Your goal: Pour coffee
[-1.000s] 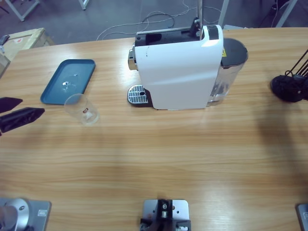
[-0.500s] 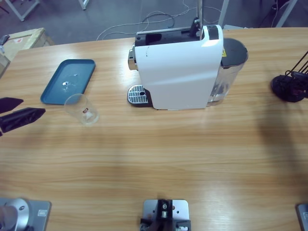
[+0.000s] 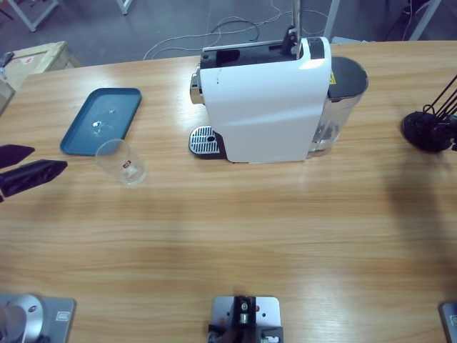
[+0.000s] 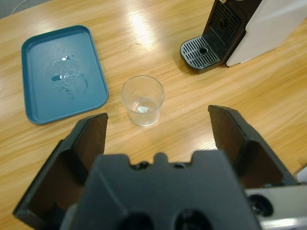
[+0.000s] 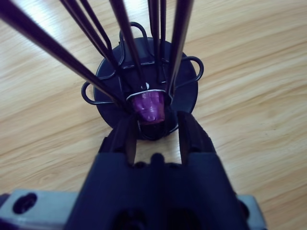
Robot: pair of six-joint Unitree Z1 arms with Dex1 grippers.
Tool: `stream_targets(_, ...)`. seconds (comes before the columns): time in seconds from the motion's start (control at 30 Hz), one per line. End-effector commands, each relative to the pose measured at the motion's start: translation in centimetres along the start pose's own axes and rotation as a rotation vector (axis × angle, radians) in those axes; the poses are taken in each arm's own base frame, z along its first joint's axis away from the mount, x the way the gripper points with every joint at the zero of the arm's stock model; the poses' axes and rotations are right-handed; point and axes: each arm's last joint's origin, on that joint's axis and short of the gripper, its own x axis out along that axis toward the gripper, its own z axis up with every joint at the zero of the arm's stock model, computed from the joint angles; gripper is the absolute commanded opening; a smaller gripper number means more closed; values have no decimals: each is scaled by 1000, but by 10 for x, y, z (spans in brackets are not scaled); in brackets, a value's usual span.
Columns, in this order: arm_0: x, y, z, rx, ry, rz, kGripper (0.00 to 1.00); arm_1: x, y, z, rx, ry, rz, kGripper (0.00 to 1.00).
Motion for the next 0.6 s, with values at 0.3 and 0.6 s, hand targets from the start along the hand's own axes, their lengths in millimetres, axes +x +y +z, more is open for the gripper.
stream_targets(0.3,7,0,-7,24,38,8,886,15,-2,-9,-30,41,-5,163)
stream_targets(0.6,7,0,-8,24,37,7,885,19,-1,-9,-34,57,-2,158)
